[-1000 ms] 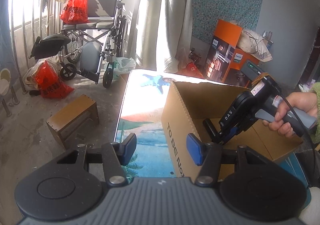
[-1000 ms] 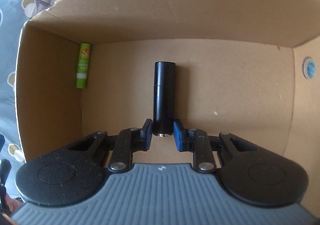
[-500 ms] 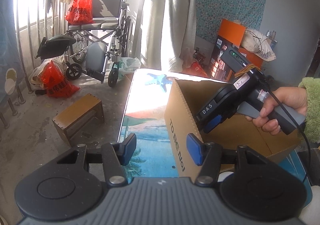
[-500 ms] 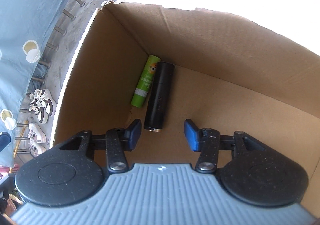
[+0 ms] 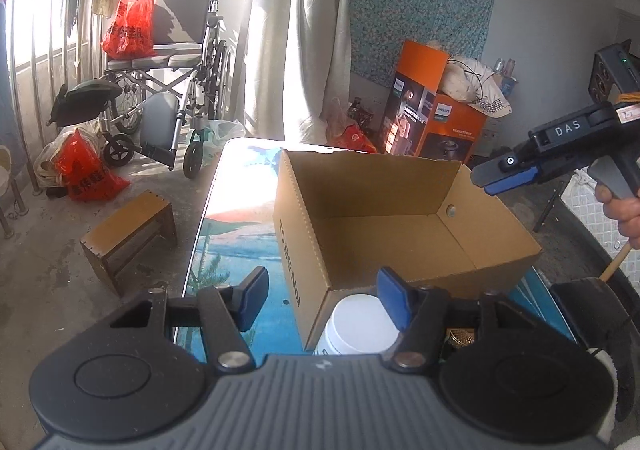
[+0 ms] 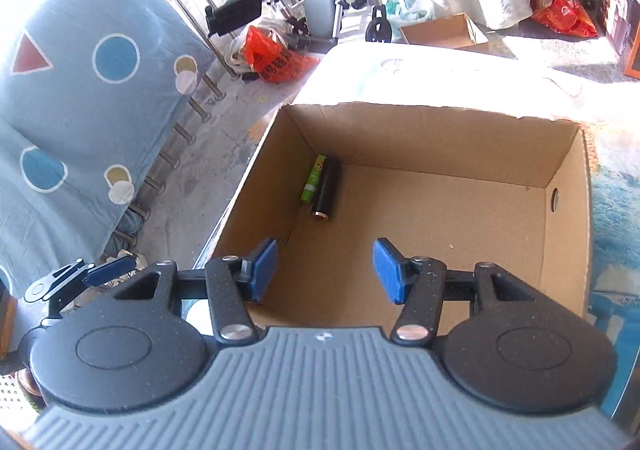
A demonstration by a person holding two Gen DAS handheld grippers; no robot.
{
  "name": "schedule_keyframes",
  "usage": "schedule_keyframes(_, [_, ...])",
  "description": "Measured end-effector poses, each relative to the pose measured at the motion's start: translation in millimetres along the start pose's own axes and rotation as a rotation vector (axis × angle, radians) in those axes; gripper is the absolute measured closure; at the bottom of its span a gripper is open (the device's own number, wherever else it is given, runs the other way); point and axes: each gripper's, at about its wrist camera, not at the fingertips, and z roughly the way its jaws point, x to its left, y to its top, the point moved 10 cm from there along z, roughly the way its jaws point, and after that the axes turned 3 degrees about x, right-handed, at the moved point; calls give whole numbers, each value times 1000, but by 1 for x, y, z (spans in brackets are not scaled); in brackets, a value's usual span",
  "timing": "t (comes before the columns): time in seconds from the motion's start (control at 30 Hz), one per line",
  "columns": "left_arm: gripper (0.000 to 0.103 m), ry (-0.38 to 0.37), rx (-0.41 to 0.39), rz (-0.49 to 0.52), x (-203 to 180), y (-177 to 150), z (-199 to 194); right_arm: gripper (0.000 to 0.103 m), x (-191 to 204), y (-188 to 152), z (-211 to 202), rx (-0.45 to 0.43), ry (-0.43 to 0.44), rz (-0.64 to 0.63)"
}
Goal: Organize rigid objects
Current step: 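Reach the right gripper to the black object on the tape roll and grasp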
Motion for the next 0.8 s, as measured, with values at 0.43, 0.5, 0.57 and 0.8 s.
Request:
schedule_keyframes(0.43, [38, -175, 181, 199, -113, -91, 44, 55, -50, -206, 0, -185, 141, 355])
schedule_keyframes(0.5, [38, -177, 198, 249, -129, -103, 54, 59, -57, -222, 17, -188, 156, 417])
schedule_keyframes(0.57, [44, -167, 223, 293, -141, -116, 66, 64, -61, -235, 32, -193, 172, 461])
schedule_keyframes(0.8, [61, -116, 246, 399, -162, -130, 89, 76, -58, -240, 75, -169, 197, 486])
